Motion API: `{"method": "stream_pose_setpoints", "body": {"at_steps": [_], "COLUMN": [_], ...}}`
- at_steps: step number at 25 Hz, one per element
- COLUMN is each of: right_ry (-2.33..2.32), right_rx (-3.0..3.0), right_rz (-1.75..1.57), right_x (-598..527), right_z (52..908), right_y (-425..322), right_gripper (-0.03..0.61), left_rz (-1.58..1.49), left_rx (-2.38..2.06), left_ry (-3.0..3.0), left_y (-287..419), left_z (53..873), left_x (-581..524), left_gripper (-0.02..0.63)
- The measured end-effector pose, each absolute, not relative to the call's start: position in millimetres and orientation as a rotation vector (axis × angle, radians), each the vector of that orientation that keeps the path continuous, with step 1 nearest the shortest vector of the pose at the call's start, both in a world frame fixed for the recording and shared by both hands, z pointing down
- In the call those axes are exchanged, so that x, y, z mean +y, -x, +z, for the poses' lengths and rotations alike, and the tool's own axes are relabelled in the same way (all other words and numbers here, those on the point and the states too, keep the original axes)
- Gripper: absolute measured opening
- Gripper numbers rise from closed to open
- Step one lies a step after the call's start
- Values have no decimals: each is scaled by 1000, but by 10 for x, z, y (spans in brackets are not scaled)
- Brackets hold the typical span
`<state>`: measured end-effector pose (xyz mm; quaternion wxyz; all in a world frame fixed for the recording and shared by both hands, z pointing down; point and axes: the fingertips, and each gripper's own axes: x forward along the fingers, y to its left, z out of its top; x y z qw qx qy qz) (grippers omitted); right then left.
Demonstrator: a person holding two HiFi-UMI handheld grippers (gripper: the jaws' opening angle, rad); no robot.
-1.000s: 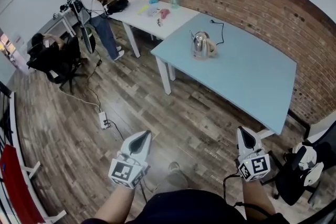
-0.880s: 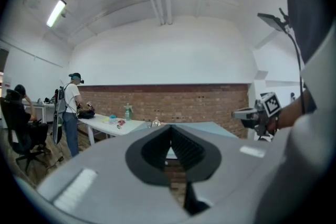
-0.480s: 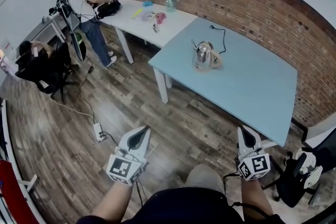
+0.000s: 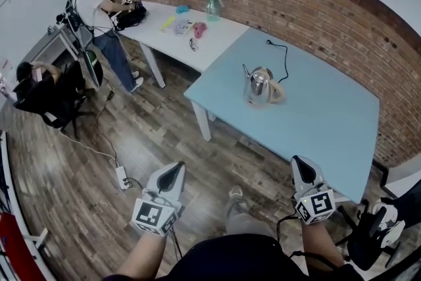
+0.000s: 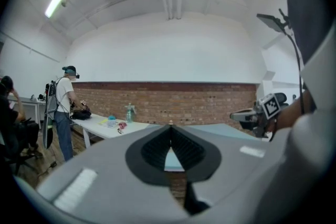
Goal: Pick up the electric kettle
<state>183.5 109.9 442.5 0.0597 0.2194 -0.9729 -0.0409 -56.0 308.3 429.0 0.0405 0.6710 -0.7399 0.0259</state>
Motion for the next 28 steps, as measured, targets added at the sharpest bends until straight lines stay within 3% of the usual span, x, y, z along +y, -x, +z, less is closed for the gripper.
{"method": "stream_pose_setpoints", "body": {"at_steps": [9,28], "right_ry": [-570,-501], "right_rx": [-2982,-2935], "right_rz": [-131,2], "right_x": [182,-1111], "right_z": [4368,4778], "right_y": [-1041,-160], "right_gripper": [3,3], "left_rz": [126,159], "left_rx": [-2324,-2285], "left_ry": [-1971,-1972], "left_y": [1209,1975], "left_z": [4148,4262], "left_x": [2230,679], "left_gripper": [3,5]}}
